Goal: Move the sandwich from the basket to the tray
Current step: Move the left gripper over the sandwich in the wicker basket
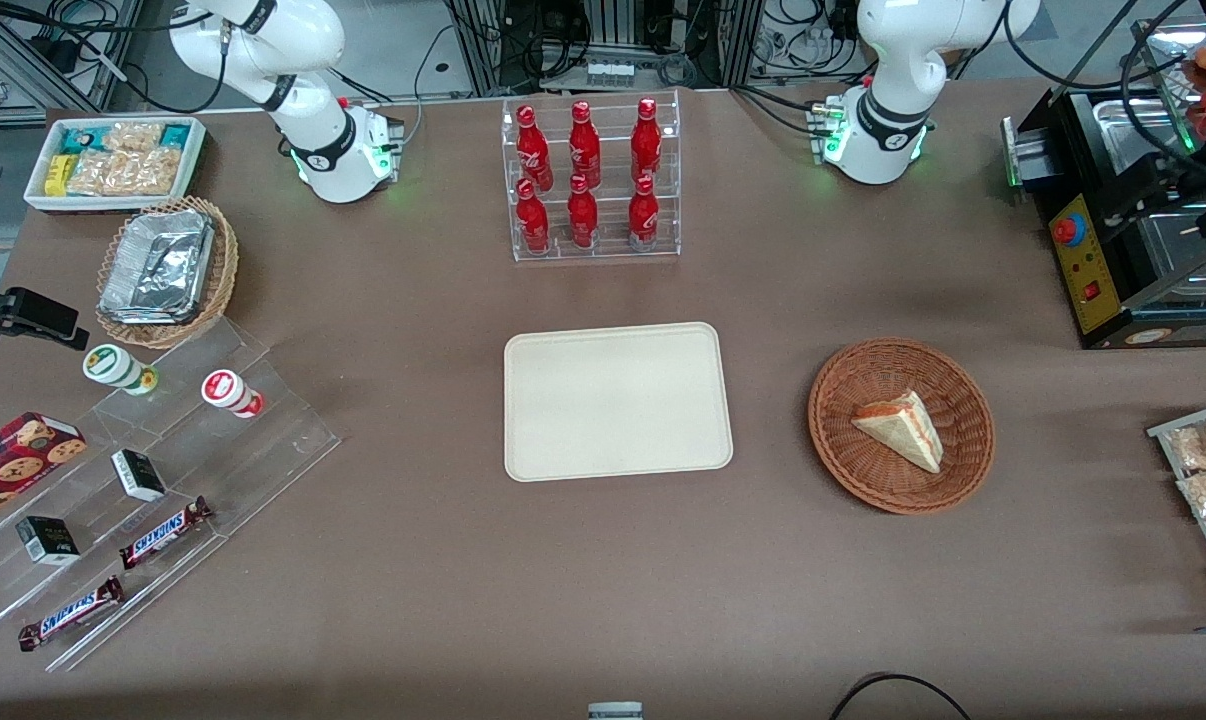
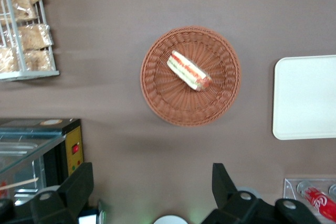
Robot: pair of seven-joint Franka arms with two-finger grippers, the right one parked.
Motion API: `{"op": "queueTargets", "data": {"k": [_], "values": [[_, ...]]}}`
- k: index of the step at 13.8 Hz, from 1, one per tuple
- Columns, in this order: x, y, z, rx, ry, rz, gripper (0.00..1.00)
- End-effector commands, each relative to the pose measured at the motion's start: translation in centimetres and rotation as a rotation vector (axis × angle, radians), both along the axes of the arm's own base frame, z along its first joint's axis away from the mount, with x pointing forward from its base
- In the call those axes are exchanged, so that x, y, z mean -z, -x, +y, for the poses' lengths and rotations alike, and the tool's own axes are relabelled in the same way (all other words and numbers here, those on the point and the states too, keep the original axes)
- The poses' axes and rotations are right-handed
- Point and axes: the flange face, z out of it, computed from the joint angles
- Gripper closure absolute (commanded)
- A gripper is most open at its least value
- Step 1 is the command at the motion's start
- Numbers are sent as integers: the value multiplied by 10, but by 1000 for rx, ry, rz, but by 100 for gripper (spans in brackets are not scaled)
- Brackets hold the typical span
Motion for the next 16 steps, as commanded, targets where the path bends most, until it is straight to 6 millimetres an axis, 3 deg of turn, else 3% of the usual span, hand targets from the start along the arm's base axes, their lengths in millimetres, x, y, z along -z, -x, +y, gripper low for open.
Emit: {"op": "queueTargets", "data": {"k": [1,5,9,13,15,16], "values": [[39,-18,-7,14,13,2,0],[118,-35,-12,-65,15,-27,0],[192,-33,-24,-210,24,-66,0],[255,-31,-45,-499,41,-92,0],[283,-31,-46,-642,53,-101,0],[299,-31,-58,-687,57,-102,0]]}}
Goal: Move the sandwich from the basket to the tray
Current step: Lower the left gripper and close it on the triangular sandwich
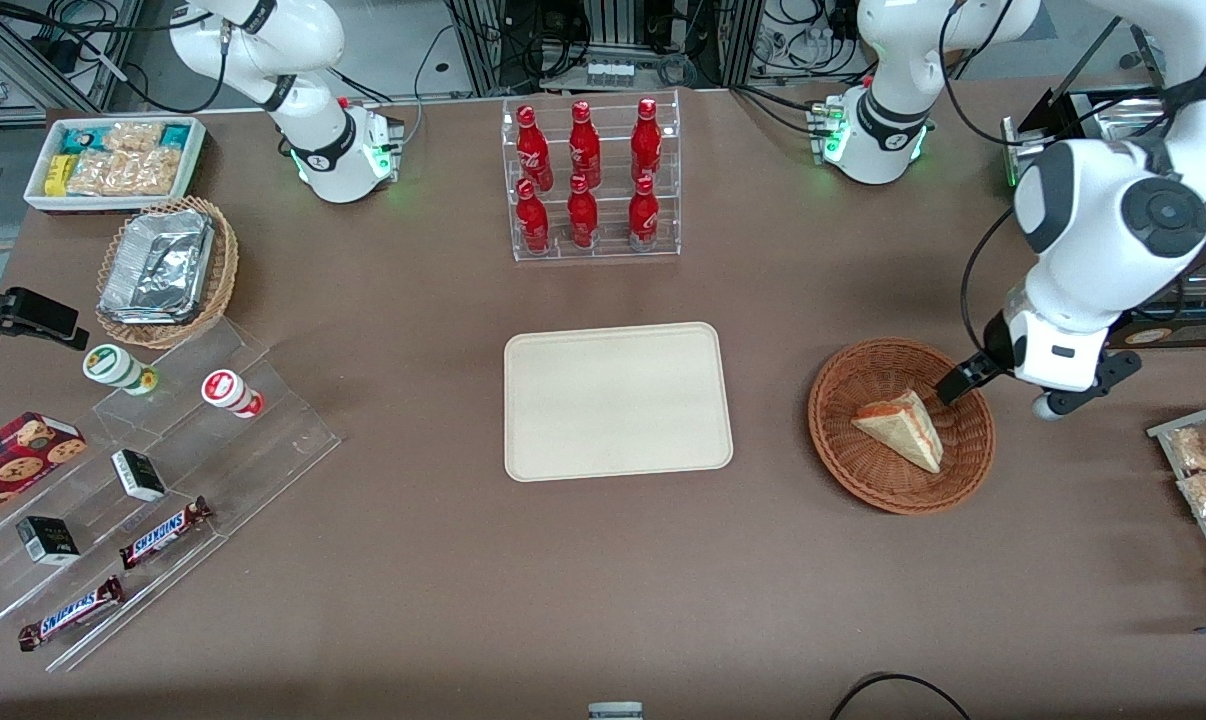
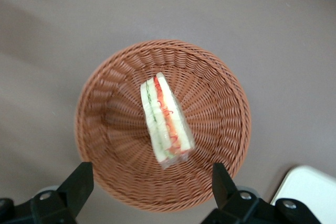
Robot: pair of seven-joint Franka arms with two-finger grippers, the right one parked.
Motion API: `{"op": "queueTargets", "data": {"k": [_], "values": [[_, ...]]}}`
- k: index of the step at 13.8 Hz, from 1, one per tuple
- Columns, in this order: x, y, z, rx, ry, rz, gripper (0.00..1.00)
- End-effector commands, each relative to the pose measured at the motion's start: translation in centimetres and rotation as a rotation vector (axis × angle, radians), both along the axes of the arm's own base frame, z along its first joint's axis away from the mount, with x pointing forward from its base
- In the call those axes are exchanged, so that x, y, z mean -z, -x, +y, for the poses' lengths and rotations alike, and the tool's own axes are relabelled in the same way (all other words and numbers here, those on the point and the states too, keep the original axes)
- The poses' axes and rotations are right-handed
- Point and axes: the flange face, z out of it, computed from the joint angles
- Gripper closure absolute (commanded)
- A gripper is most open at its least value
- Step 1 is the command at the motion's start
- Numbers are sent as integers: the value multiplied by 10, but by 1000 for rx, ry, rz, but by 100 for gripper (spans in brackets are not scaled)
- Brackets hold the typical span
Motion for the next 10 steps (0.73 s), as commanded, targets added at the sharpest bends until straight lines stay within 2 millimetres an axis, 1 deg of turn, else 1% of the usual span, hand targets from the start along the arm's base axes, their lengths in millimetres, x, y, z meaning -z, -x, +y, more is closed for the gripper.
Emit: {"op": "queueTargets", "data": {"k": [1,2,6,10], "values": [[39,4,-16,-111,10,-4,0],[54,5,-17,-119,12,1,0],[97,4,-18,-175,22,3,0],[128,3,-16,-196,27,15,0]]}}
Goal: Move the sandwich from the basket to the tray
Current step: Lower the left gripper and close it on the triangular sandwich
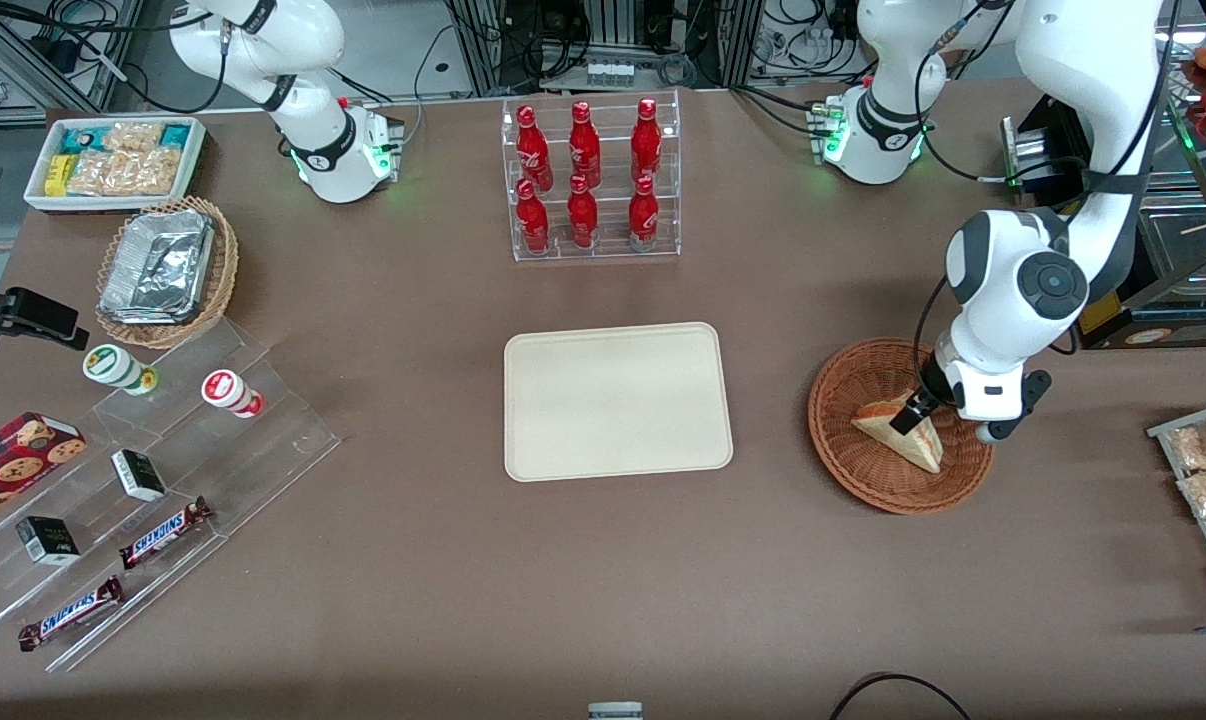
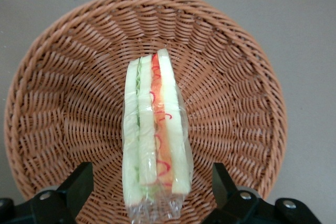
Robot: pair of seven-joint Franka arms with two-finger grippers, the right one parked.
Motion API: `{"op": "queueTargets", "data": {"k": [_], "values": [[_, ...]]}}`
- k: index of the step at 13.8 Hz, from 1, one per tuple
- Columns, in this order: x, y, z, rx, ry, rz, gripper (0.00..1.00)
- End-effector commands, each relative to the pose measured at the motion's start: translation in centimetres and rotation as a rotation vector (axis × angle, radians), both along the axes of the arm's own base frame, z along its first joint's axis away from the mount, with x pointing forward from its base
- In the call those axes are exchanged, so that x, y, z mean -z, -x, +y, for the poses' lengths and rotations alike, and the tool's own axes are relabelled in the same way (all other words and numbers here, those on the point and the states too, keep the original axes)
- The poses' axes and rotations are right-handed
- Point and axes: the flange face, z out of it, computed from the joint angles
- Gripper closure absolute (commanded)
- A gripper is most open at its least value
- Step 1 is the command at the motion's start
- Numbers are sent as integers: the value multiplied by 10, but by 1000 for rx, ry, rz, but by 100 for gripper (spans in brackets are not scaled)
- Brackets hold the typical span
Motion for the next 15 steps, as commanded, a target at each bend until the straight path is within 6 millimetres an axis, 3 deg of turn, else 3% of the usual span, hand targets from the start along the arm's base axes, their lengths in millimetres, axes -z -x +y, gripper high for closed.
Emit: {"op": "queueTargets", "data": {"k": [1,2,3,6,10,12,15], "values": [[14,1,-1,-23,-2,0,13],[17,1,-1,-20,-4,6,49],[20,1,-1,-20,-3,12,96],[8,-6,1,-16,-8,18,100],[-71,-33,-8,60,-141,173,100],[-116,-41,-37,96,-160,192,100],[-173,-41,-107,191,-168,159,100]]}}
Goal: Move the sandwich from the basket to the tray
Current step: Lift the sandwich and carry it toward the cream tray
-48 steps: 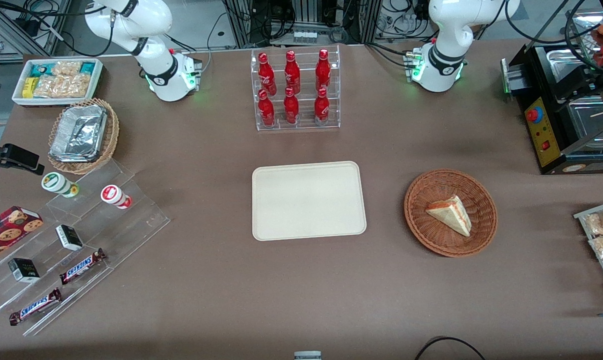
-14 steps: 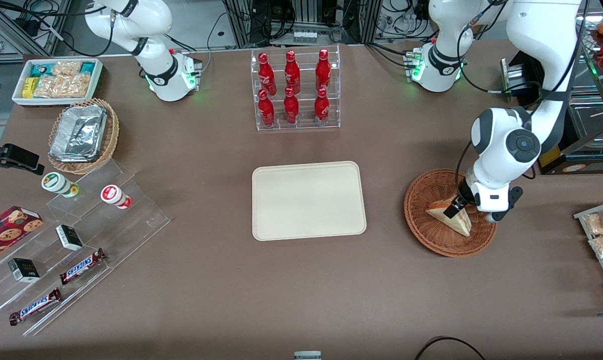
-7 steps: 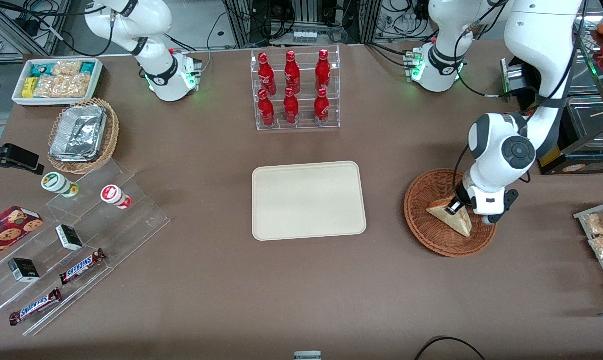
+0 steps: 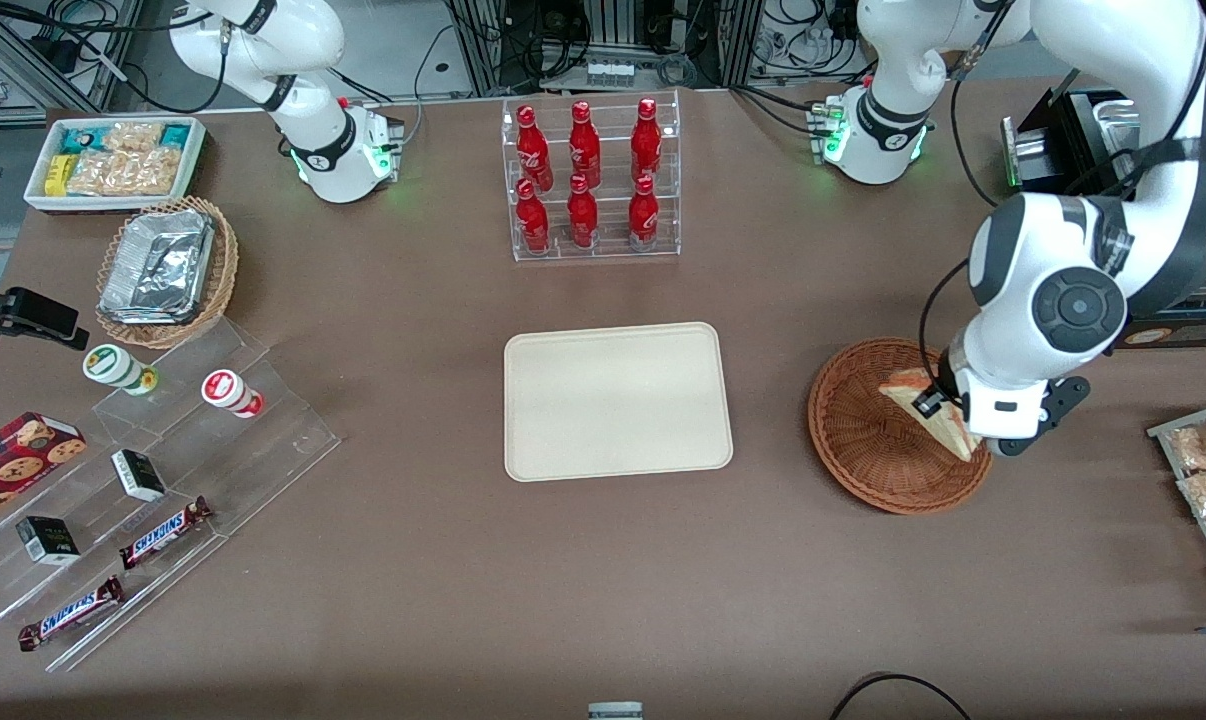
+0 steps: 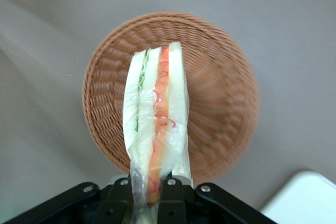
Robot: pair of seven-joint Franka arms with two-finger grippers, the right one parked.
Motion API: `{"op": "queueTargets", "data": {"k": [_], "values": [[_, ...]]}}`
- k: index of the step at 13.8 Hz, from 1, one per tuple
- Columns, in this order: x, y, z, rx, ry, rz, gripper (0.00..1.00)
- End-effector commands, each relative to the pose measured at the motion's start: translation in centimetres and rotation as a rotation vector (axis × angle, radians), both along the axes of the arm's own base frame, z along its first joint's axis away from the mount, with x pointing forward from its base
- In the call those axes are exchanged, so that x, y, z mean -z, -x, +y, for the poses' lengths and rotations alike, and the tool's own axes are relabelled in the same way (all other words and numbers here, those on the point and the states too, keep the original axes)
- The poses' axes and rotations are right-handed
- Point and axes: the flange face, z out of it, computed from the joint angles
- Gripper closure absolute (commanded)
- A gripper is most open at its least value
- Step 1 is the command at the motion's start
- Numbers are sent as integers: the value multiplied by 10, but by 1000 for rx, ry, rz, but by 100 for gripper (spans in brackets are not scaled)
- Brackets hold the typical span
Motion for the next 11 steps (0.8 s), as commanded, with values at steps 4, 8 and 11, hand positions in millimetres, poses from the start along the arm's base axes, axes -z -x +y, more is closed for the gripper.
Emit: {"op": "queueTargets", "data": {"k": [4,8,11], "values": [[-51,22,-141,252,5,-66,100],[-37,42,-226,399,25,-64,100],[0,58,-301,489,33,-47,100]]}}
